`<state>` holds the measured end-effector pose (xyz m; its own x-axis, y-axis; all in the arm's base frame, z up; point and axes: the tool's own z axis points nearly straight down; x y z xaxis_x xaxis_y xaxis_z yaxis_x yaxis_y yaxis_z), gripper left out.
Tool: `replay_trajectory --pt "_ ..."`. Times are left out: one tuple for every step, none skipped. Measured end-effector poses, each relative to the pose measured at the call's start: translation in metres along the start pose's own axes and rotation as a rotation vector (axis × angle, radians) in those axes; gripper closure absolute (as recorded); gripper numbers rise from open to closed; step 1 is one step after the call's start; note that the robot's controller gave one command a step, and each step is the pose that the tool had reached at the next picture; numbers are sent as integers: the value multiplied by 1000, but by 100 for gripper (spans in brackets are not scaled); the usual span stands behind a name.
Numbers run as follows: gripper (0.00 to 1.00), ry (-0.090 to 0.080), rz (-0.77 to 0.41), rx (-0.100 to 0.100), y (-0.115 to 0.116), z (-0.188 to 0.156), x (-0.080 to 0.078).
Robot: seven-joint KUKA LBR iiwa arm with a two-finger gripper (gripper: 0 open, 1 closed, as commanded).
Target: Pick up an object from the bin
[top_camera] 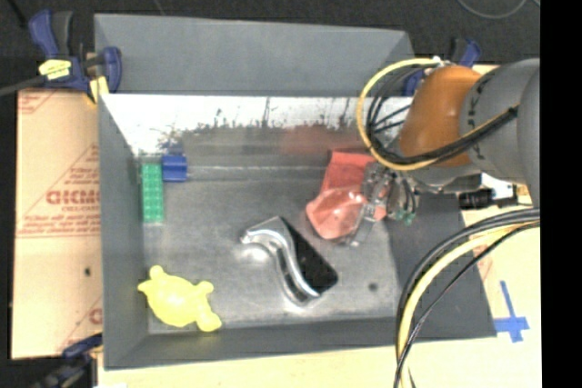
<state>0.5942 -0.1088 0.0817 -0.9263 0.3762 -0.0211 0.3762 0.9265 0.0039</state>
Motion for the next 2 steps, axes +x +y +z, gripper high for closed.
replay_trajectory --pt "0 -7 9 -2 4 1 -4" --pt "100 11 16 -25 -16 -3 -25"
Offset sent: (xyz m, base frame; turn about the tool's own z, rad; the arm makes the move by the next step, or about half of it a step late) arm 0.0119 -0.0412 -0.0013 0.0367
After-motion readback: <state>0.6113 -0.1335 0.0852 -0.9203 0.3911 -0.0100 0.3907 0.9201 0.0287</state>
